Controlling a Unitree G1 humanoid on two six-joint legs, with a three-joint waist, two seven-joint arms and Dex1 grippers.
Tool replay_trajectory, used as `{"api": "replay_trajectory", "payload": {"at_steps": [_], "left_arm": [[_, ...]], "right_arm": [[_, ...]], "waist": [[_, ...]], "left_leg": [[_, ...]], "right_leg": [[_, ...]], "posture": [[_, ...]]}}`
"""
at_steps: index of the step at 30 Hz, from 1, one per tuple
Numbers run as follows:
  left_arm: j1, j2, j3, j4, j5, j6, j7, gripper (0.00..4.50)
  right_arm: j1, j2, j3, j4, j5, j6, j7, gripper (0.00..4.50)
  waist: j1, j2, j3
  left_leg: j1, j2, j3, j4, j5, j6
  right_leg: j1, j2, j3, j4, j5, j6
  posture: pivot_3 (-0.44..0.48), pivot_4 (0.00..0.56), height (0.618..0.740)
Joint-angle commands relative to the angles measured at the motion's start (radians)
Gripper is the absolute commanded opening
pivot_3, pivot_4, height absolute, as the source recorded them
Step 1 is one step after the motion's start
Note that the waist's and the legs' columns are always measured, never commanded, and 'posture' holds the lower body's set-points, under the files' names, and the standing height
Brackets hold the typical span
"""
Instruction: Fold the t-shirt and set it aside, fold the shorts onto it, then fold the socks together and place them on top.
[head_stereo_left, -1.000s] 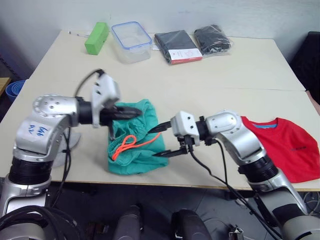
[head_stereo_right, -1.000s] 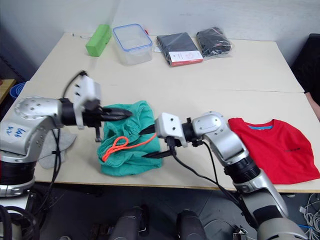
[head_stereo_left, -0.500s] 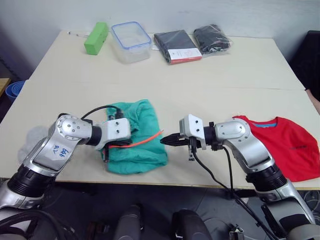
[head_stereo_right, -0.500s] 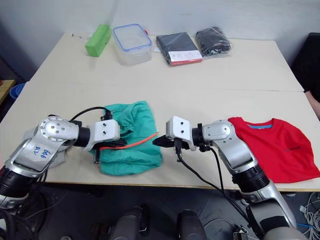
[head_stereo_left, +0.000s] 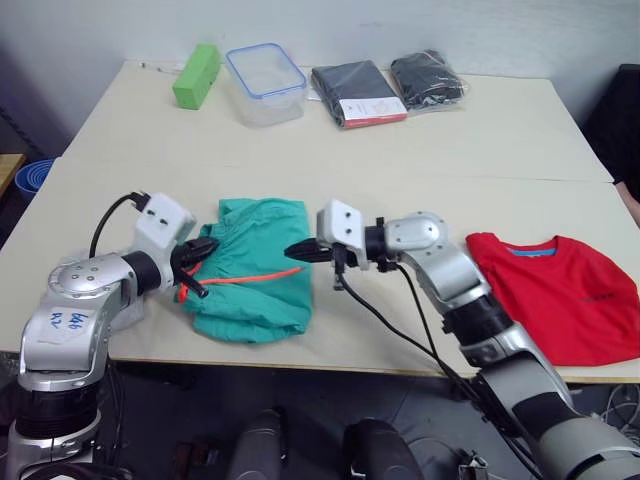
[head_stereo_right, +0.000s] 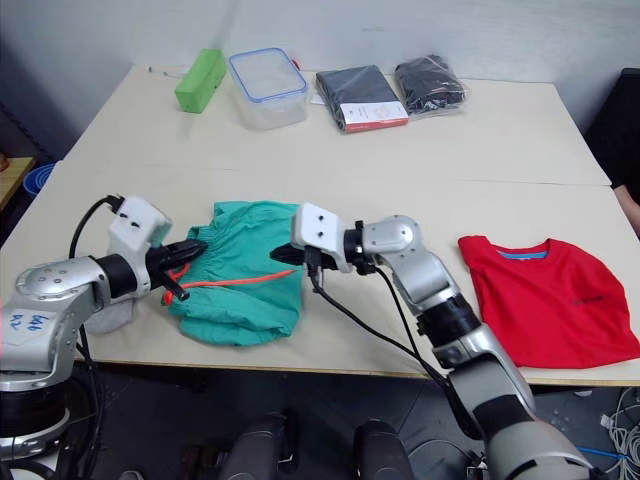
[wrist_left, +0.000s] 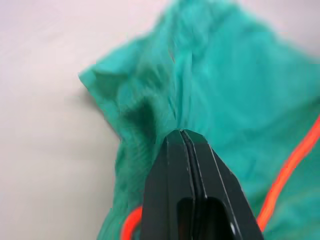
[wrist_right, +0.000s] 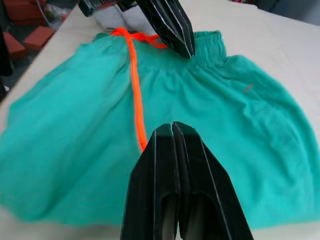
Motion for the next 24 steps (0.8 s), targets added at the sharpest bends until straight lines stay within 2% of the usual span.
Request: {"api": "replay_trajectory", "payload": {"at_steps": [1,4,9,13,17,18,21,24], "left_arm": [[0.046,0.064,-0.028,-0.131,-0.075,-0.039,-0.093,0.0],[0.09,0.108,-0.104,-0.099,-0.022,-0.079,-0.071,0.0],[0.158,0.157,-0.234,0.018,0.101,-0.169,-0.015,0.0],[0.193,0.159,-0.271,0.056,0.137,-0.205,0.002,0.0],[0.225,0.146,-0.272,0.039,0.127,-0.208,0.0,0.0],[0.225,0.142,-0.268,0.031,0.121,-0.204,0.001,0.0],[0.147,0.09,-0.193,-0.012,0.019,-0.127,-0.004,0.0],[0.005,0.087,-0.141,-0.016,-0.072,-0.027,-0.031,0.0]], "right_arm": [[-0.081,0.087,0.055,0.167,-0.101,-0.123,-0.073,0.05],[-0.139,0.153,0.081,0.318,-0.182,-0.195,-0.155,0.05],[-0.271,0.238,0.102,0.638,-0.328,-0.296,-0.404,0.05],[-0.359,0.246,0.078,0.815,-0.385,-0.31,-0.56,0.05],[-0.415,0.227,0.058,0.911,-0.409,-0.325,-0.631,0.05],[-0.419,0.227,0.044,0.919,-0.398,-0.336,-0.614,0.05],[-0.388,0.244,-0.068,0.832,-0.226,-0.377,-0.324,0.05],[-0.274,0.224,-0.08,0.58,-0.091,-0.331,-0.03,0.05]], "waist": [[-0.008,0.0,0.0],[-0.015,0.0,0.0],[-0.027,0.0,0.0],[-0.027,0.0,0.0],[-0.027,0.0,0.0],[-0.027,0.0,0.0],[-0.026,0.001,0.0],[-0.024,0.0,0.0]], "left_leg": [[0.0,0.0,0.0,0.0,0.0,0.0],[0.002,0.0,0.0,-0.002,0.0,-0.002],[0.002,0.001,0.0,-0.002,0.002,-0.003],[0.002,0.001,-0.001,-0.002,0.001,-0.004],[0.002,0.001,-0.001,-0.002,0.002,-0.004],[0.003,0.001,-0.001,-0.002,0.002,-0.004],[0.003,0.001,-0.001,-0.003,0.002,-0.004],[0.001,0.001,-0.002,-0.003,0.002,-0.004]], "right_leg": [[0.0,0.0,0.0,0.001,0.0,0.0],[0.0,0.0,0.001,0.002,0.0,0.0],[-0.001,0.001,0.001,0.004,0.0,0.0],[-0.002,0.001,0.001,0.006,0.0,0.0],[-0.002,0.001,0.001,0.006,0.0,0.0],[-0.002,0.001,0.001,0.006,0.0,0.0],[-0.002,0.001,0.001,0.006,0.0,0.0],[-0.002,0.001,0.0,0.007,0.0,0.0]], "posture": [[0.0,0.15,0.74],[0.0,0.15,0.74],[0.0,0.15,0.74],[0.0,0.15,0.74],[0.0,0.15,0.74],[0.0,0.15,0.74],[0.0,0.15,0.74],[0.0,0.15,0.74]]}}
